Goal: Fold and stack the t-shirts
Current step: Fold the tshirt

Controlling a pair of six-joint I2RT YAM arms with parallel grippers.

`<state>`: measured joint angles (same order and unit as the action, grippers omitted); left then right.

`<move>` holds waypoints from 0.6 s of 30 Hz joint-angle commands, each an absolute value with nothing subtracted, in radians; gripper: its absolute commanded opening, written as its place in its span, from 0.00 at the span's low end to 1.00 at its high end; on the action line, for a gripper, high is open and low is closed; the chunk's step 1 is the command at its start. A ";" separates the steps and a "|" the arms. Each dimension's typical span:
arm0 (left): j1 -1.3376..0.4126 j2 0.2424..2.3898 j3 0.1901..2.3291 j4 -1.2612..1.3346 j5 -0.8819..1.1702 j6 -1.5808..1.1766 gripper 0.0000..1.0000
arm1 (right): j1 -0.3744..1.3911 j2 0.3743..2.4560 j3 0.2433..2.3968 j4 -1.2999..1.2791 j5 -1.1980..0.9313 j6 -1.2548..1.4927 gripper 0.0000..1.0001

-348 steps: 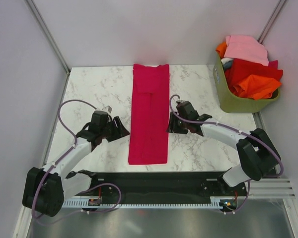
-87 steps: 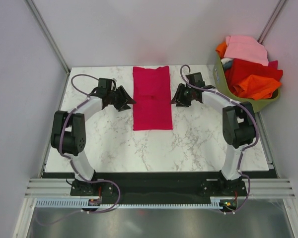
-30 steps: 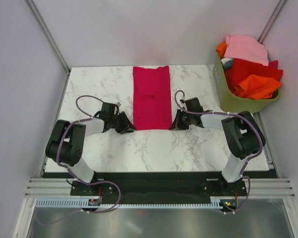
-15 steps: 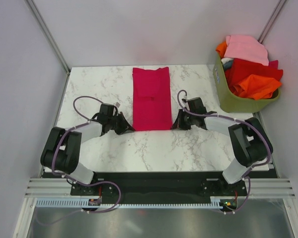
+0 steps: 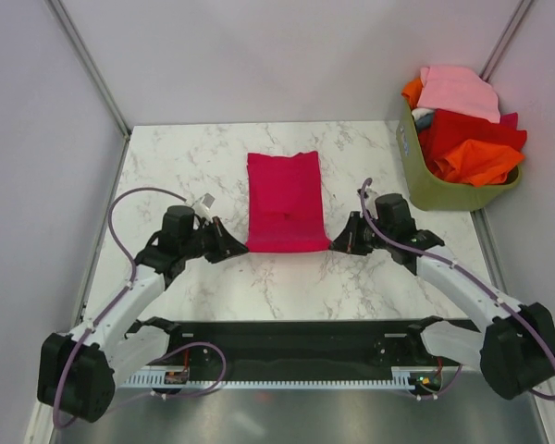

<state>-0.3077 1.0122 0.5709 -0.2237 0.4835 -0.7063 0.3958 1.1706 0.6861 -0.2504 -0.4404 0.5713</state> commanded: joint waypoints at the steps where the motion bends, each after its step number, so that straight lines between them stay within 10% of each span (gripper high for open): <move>1: -0.310 0.918 0.568 -0.337 0.537 -0.739 0.02 | 0.396 1.074 0.693 -0.343 -0.436 0.558 0.00; 18: -0.301 0.977 0.822 -0.465 0.479 -0.721 0.02 | 0.393 1.181 0.997 -0.482 -0.327 0.517 0.00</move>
